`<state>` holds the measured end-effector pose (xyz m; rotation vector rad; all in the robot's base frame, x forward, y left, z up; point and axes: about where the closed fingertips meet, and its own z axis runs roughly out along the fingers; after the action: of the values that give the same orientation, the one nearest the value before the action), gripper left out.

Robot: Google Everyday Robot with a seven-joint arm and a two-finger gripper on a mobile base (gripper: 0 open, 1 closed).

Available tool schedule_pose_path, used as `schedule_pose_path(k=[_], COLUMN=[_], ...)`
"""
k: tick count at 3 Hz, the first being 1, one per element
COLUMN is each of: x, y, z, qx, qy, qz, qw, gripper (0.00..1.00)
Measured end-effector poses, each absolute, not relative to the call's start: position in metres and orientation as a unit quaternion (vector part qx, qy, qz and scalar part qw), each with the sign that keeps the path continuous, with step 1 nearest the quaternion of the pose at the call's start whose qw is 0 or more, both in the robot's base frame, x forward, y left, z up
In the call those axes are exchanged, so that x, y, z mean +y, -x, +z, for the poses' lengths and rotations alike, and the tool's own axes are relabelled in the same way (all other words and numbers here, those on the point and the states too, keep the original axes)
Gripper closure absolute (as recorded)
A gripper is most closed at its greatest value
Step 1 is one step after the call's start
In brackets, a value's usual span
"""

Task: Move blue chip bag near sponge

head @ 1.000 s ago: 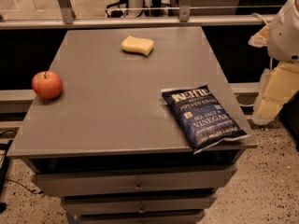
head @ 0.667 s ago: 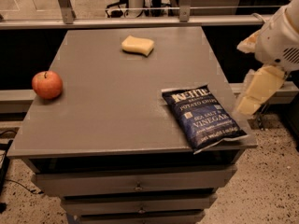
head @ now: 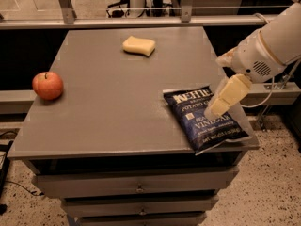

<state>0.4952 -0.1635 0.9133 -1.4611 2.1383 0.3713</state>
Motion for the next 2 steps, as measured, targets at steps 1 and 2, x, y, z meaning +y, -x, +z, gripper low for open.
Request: schedule_pose_path(k=[1, 2], x=[-0.161, -0.167], y=[-0.499, -0.501], z=[0.889, 0.865], qx=[0.797, 0.809], qy=[0.524, 0.506], qz=[0.159, 0.168], qw=[0.256, 0.247], gripper=[0.00, 0.00])
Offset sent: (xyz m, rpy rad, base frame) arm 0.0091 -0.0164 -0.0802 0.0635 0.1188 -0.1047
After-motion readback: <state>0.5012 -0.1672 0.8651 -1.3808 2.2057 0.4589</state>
